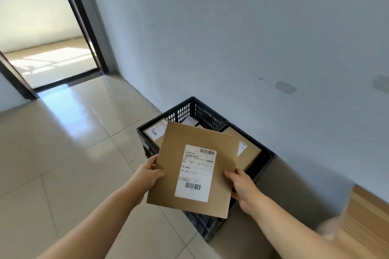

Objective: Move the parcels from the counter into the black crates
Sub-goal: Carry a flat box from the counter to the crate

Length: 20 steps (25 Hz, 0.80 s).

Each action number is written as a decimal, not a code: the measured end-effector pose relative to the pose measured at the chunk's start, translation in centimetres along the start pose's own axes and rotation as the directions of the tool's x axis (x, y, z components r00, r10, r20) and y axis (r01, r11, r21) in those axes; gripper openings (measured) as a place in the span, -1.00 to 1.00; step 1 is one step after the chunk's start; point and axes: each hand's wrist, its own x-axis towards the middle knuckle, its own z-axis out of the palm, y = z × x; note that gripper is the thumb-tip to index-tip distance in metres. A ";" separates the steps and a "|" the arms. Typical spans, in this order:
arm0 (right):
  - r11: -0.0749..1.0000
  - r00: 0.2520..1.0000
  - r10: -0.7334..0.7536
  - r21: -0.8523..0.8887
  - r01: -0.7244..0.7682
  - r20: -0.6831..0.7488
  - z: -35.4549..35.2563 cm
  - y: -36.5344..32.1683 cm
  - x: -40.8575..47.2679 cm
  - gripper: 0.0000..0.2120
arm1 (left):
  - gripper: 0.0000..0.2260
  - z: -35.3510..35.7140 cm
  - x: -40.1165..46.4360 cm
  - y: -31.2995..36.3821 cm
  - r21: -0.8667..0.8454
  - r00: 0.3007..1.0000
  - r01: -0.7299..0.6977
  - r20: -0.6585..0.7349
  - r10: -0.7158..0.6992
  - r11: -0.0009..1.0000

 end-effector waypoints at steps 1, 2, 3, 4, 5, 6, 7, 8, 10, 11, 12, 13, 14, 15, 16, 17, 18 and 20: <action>1.000 1.000 0.010 0.014 -0.010 -0.027 1.3 -0.4 1.1 -0.75 | -0.53 -1.1 1.9 0.7 0.021 1.000 0.008 0.026 -0.009 1.000; 0.999 0.999 0.021 0.029 -0.020 -0.049 2.5 -0.8 1.9 -0.76 | -0.53 -2.1 3.4 1.5 0.027 0.999 0.016 0.051 -0.017 1.000; 0.999 0.997 0.031 0.043 -0.027 -0.073 3.9 -1.0 2.9 -0.76 | -0.53 -3.1 5.2 2.3 0.038 0.996 0.023 0.082 -0.026 0.999; 0.998 0.995 0.036 0.063 -0.030 -0.094 5.2 -1.2 4.0 -0.77 | -0.52 -4.0 6.9 3.1 0.057 0.994 0.023 0.105 -0.029 0.998; 0.996 0.992 0.046 0.086 -0.036 -0.116 6.4 -1.3 4.9 -0.77 | -0.52 -4.7 8.6 3.8 0.077 0.992 0.028 0.121 -0.037 0.997; 0.993 0.988 0.065 0.109 -0.050 -0.140 7.2 -1.3 5.8 -0.77 | -0.52 -5.2 10.3 4.4 0.093 0.989 0.039 0.135 -0.052 0.995; 0.990 0.982 0.091 0.126 -0.070 -0.164 7.8 -1.2 6.6 -0.77 | -0.51 -5.5 12.0 4.9 0.116 0.986 0.051 0.152 -0.068 0.992; 0.985 0.975 0.122 0.144 -0.095 -0.188 8.2 -1.0 7.3 -0.78 | -0.50 -5.4 13.5 5.3 0.145 0.981 0.056 0.177 -0.082 0.988; 0.974 0.957 0.178 0.181 -0.137 -0.230 7.9 -0.5 8.2 -0.78 | -0.48 -4.4 15.8 5.7 0.200 0.965 0.063 0.237 -0.111 0.978; 0.970 0.946 0.196 0.194 -0.148 -0.257 7.5 -0.4 8.9 -0.77 | -0.46 -3.7 17.3 5.9 0.229 0.955 0.068 0.267 -0.129 0.971; 0.967 0.935 0.208 0.202 -0.153 -0.287 7.0 -0.5 9.7 -0.76 | -0.45 -2.8 18.6 6.2 0.259 0.944 0.063 0.297 -0.141 0.964; 0.966 0.924 0.215 0.208 -0.154 -0.317 6.4 -0.7 10.6 -0.75 | -0.45 -2.0 19.9 6.8 0.286 0.932 0.047 0.332 -0.145 0.957; 0.965 0.914 0.217 0.216 -0.148 -0.343 5.8 -1.2 11.7 -0.75 | -0.44 -1.1 21.3 7.4 0.312 0.922 0.020 0.361 -0.138 0.950; 0.965 0.908 0.215 0.224 -0.140 -0.360 5.2 -1.7 12.9 -0.75 | -0.44 -0.3 22.6 8.1 0.334 0.918 -0.004 0.375 -0.129 0.943; 0.964 0.905 0.213 0.231 -0.134 -0.367 4.9 -2.4 14.0 -0.76 | -0.44 0.4 23.8 8.8 0.342 0.918 -0.024 0.380 -0.115 0.939; 0.962 0.904 0.218 0.238 -0.135 -0.367 4.7 -3.1 15.0 -0.76 | -0.44 1.0 25.0 9.5 0.346 0.920 -0.040 0.380 -0.101 0.937; 0.957 0.902 0.228 0.253 -0.139 -0.367 4.8 -3.7 15.9 -0.75 | -0.44 1.4 26.2 10.1 0.355 0.922 -0.061 0.377 -0.083 0.933; 0.949 0.894 0.244 0.284 -0.140 -0.375 4.9 -4.7 18.5 -0.71 | -0.44 2.0 28.8 11.8 0.378 0.925 -0.085 0.375 -0.068 0.922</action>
